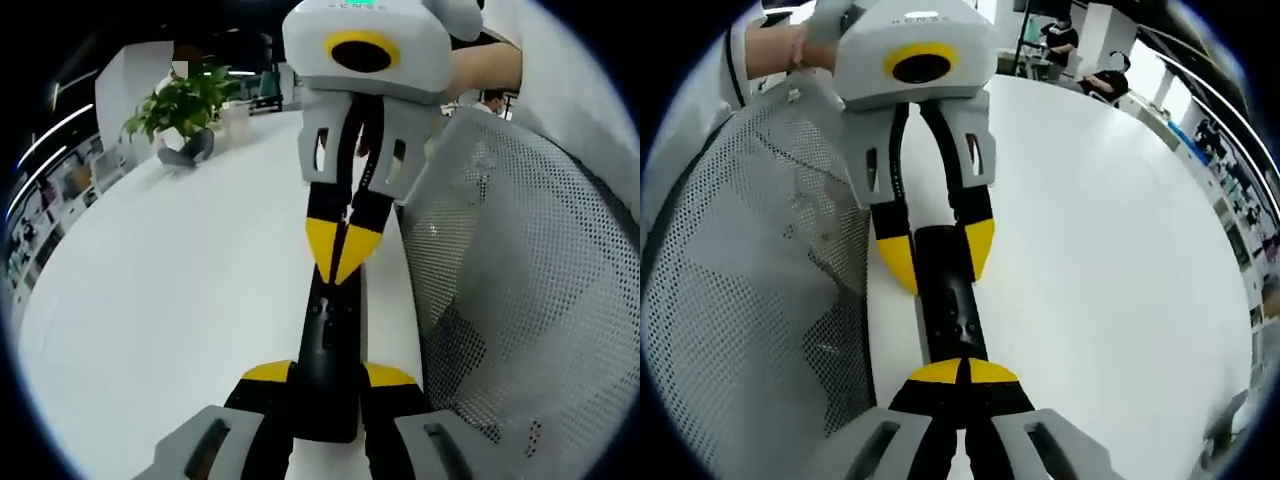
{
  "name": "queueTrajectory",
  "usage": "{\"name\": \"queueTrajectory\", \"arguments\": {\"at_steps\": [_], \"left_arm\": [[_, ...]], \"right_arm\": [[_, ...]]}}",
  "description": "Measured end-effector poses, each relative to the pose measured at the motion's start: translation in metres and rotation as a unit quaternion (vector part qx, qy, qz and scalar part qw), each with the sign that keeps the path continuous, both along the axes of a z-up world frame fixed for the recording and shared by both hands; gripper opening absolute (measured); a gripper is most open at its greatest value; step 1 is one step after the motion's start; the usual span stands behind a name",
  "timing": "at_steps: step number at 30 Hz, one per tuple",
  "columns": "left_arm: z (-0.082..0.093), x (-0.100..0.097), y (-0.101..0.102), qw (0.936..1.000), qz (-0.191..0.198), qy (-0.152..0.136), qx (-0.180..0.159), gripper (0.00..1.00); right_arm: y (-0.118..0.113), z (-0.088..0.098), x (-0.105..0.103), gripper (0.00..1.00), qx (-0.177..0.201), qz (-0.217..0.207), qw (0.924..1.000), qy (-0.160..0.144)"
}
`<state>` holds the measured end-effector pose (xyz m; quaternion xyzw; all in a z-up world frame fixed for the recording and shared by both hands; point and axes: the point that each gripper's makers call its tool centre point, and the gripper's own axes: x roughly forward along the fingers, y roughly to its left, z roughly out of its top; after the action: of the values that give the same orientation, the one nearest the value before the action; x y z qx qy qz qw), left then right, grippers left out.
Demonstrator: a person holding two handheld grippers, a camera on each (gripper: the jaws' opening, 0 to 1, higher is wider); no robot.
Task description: Press the specified remote control buttons in sequence, fully releasing each button before pressing the next.
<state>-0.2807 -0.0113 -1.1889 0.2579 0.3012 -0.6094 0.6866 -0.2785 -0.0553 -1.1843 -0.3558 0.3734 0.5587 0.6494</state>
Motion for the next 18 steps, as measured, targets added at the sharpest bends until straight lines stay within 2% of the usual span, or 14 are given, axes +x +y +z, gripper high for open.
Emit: {"name": "queueTrajectory", "arguments": {"at_steps": [4, 6, 7, 18], "left_arm": [[0.0001, 0.0, 0.0002, 1.0, 0.002, 0.0, -0.003, 0.25], [0.0001, 0.0, 0.0001, 1.0, 0.001, 0.0, -0.002, 0.25], [0.0, 0.0, 0.0, 1.0, 0.001, 0.0, -0.001, 0.25], [-0.0001, 0.0003, -0.0001, 1.0, -0.003, -0.001, 0.0, 0.25]], "right_arm": [[0.0004, 0.0011, 0.0013, 0.0, 0.024, -0.004, 0.9997, 0.006], [0.0011, 0.0017, 0.0008, 0.0, 0.044, -0.035, 0.9979, 0.032], [0.0008, 0.0019, 0.0009, 0.0, 0.047, -0.038, 0.9976, 0.035], [-0.0057, 0.0022, -0.0012, 0.0, 0.02, -0.03, 0.9984, 0.043]]}}
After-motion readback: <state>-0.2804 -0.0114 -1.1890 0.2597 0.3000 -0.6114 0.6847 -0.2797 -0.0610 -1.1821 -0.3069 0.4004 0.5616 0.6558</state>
